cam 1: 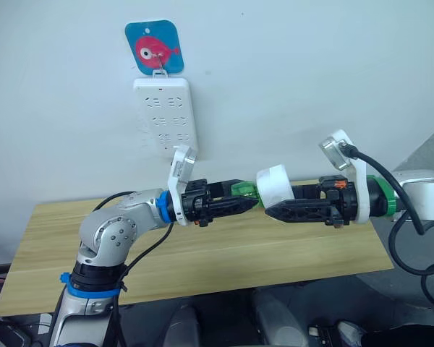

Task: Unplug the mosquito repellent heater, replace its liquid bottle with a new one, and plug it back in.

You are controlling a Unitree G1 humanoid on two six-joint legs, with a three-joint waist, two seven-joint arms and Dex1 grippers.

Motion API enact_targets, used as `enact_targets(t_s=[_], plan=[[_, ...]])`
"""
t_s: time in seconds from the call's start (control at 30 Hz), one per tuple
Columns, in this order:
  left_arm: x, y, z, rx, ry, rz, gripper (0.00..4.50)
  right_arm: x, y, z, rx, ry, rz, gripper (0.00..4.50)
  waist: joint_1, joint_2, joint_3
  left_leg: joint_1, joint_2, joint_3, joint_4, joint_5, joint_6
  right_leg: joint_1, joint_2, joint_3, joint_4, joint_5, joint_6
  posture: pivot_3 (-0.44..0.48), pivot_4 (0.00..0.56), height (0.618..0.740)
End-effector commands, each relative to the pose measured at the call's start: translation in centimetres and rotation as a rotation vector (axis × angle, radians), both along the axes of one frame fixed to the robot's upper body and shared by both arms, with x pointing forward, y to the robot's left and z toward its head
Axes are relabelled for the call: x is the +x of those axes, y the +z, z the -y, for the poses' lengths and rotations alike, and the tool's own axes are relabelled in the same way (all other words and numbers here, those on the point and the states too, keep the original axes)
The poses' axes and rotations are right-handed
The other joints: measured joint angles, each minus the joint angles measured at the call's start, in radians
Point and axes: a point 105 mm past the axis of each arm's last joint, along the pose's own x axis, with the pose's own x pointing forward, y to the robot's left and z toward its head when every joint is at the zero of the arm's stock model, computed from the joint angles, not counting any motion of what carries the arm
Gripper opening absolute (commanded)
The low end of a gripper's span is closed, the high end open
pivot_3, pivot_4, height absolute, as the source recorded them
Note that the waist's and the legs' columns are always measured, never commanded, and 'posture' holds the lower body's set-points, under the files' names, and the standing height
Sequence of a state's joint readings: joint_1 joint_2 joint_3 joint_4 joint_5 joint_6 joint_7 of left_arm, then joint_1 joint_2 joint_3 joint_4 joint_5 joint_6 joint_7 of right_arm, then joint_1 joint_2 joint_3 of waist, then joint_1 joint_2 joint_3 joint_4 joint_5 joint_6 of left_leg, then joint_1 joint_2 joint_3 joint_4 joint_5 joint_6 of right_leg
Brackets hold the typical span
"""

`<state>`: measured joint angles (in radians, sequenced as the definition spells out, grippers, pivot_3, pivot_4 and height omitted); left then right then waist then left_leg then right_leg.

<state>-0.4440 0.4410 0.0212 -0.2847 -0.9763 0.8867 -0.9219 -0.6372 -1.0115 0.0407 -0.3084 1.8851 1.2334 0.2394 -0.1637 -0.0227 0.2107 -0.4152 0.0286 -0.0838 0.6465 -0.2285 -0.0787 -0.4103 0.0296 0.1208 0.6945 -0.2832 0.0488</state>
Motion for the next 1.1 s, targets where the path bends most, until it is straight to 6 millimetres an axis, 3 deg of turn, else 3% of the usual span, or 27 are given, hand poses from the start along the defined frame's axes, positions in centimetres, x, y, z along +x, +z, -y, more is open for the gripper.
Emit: enact_targets(t_s=[0.03, 0.27, 0.37, 0.57, 0.73, 0.77, 0.9, 1.1], plan=[[0.2, 1.0, -0.1, -0.039, 0.019, 0.023, 2.37, -1.7, 1.6, -0.2, 0.039, 0.091, 0.031, 4.5, 0.0, 0.0, 0.0, 0.0, 0.0, 0.0, 0.0, 0.0, 0.0, 0.0, 0.0, 0.0, 0.0, 0.0, 0.0, -0.18, 0.127, 0.74], [0.8, 1.4, -0.4, -0.068, 0.033, -0.003, 2.37, -2.9, 1.6, 0.8, -0.04, 0.113, 0.171, 4.5, 0.0, 0.0, -0.002, 0.0, 0.0, 0.0, 0.0, 0.0, 0.0, 0.0, 0.0, 0.0, 0.0, -0.001, 0.001, -0.198, 0.119, 0.74], [0.8, 1.5, -0.6, -0.072, 0.016, -0.018, 2.37, -2.3, 1.6, 1.9, -0.063, 0.038, 0.247, 3.98, 0.0, 0.0, -0.006, 0.0, 0.0, 0.0, 0.0, 0.0, 0.0, 0.0, 0.0, 0.0, 0.0, -0.001, 0.002, -0.213, 0.111, 0.74], [0.5, 2.3, -1.1, -0.088, -0.054, -0.06, 2.37, -0.9, 2.4, 6.1, -0.117, -0.12, 0.325, 1.95, -0.004, 0.001, -0.017, 0.0, -0.001, 0.001, 0.0, 0.0, 0.0, 0.0, 0.0, 0.0, 0.0, -0.002, 0.003, -0.241, 0.1, 0.74], [0.1, 3.2, -1.0, -0.111, -0.144, -0.102, 2.37, 2.2, 0.4, 6.9, -0.269, -0.195, 0.457, 0.16, -0.021, 0.003, -0.036, 0.001, 0.0, 0.001, 0.0, 0.0, 0.0, 0.0, 0.001, 0.0, 0.0, -0.002, 0.004, -0.26, 0.083, 0.74], [0.0, 3.3, -1.0, -0.111, -0.157, -0.108, 2.37, 2.6, 0.0, 6.8, -0.29, -0.191, 0.481, 0.0, -0.025, 0.003, -0.038, 0.001, 0.0, 0.001, 0.0, 0.0, 0.0, 0.0, 0.001, 0.001, 0.0, -0.002, 0.004, -0.26, 0.083, 0.74], [-0.3, 3.6, -0.9, -0.105, -0.196, -0.122, 2.37, 4.3, -1.4, 5.6, -0.34, -0.147, 0.557, 0.0, -0.04, 0.007, -0.049, 0.002, 0.0, 0.001, -0.001, 0.0, 0.0, 0.0, 0.001, 0.001, 0.0, -0.003, 0.004, -0.262, 0.072, 0.74], [-0.2, 3.3, -0.9, -0.084, -0.186, -0.114, 2.37, 3.3, -0.9, 2.7, -0.21, 0.007, 0.495, 0.0, -0.05, 0.01, -0.052, 0.002, 0.0, 0.0, -0.001, 0.0, 0.0, 0.0, 0.0, 0.0, 0.001, -0.001, 0.002, -0.252, 0.066, 0.74]])
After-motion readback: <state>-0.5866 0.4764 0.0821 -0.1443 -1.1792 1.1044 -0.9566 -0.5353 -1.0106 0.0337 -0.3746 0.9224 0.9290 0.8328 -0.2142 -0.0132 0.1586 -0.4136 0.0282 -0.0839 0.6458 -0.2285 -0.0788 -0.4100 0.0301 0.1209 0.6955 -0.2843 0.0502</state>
